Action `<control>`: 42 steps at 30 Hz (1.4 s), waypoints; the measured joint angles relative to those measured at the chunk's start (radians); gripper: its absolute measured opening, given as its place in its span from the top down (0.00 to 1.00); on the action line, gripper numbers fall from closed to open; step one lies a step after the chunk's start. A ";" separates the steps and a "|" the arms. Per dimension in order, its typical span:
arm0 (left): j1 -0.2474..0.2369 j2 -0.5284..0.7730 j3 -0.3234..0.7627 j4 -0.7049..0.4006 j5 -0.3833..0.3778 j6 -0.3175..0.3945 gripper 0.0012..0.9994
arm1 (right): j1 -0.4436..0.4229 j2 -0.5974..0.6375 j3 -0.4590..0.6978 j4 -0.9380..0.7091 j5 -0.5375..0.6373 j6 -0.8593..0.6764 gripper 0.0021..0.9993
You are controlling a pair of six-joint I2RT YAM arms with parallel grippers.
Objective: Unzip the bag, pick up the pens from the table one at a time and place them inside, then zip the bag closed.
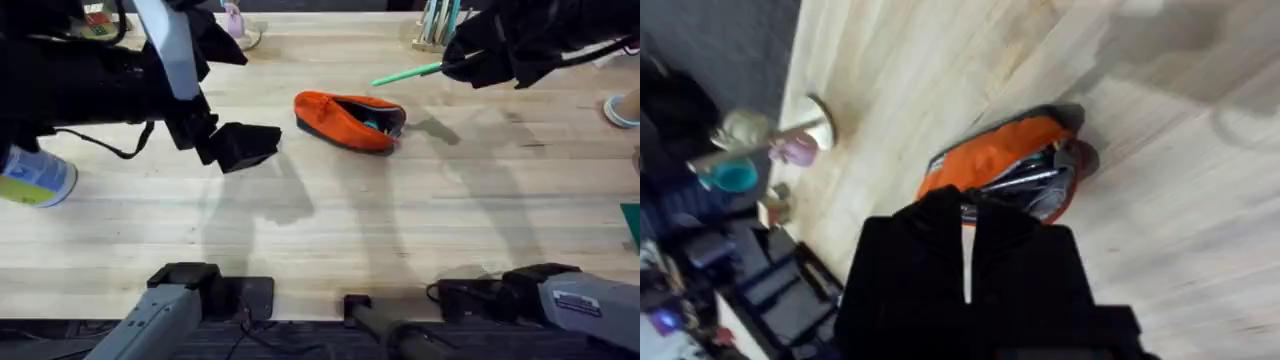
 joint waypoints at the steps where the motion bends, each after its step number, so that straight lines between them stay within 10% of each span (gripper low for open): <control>1: 0.000 0.000 0.000 0.000 0.000 0.000 0.01 | 0.001 0.000 0.000 0.000 0.001 0.032 0.97; 42: 0.000 0.000 0.000 0.000 0.000 0.000 0.01 | 0.133 0.081 0.001 -0.109 0.053 0.243 0.97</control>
